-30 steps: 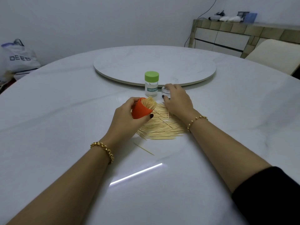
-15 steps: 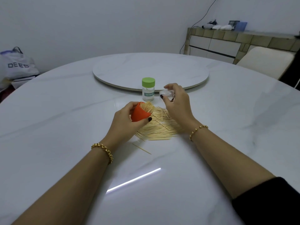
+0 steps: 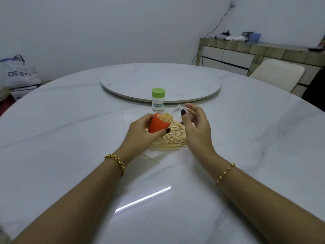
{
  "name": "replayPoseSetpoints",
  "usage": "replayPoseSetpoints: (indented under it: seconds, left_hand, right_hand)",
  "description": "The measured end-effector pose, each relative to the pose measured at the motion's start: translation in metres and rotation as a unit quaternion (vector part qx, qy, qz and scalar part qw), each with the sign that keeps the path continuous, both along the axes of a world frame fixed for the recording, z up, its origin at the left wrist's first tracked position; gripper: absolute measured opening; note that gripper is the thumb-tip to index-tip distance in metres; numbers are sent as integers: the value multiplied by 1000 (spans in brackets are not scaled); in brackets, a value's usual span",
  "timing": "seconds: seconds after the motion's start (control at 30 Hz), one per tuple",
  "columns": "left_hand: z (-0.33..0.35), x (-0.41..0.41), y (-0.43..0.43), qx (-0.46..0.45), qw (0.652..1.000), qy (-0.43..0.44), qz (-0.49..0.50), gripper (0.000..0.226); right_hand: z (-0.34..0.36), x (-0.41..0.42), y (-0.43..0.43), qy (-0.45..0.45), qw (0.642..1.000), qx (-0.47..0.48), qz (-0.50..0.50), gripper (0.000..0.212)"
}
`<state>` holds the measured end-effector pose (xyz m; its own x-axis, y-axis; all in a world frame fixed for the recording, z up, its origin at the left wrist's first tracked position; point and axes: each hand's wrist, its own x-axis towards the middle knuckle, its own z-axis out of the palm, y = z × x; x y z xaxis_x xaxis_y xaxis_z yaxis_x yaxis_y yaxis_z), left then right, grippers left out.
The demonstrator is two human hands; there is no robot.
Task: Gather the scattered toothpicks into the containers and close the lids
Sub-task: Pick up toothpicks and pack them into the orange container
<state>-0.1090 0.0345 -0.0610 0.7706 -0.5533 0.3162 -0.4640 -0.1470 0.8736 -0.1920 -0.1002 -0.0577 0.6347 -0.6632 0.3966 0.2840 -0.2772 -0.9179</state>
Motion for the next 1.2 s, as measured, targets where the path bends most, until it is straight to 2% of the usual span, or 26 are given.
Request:
replayPoseSetpoints:
  seconds: [0.13, 0.33, 0.63, 0.97, 1.1, 1.2]
  left_hand:
    - [-1, 0, 0, -2, 1000, -8, 1, 50]
    - [-2, 0, 0, 5, 1000, -8, -4, 48]
    - [-3, 0, -1, 14, 999, -14, -29, 44]
    - [-3, 4, 0, 29, 999, -14, -35, 41]
    - [-4, 5, 1, 19, 999, 11, -35, 53]
    - [-3, 5, 1, 21, 999, 11, -32, 50]
  right_hand:
    - [1, 0, 6, -27, 1000, -4, 4, 19]
    - [-7, 4, 12, -36, 998, -28, 43, 24]
    - [-11, 10, 6, -32, 998, -43, 33, 27]
    - [-9, 9, 5, -34, 992, -100, 67, 29]
    - [-8, 8, 3, -35, 988, -131, 74, 31]
    - [-7, 7, 1, -37, 985, -148, 78, 31]
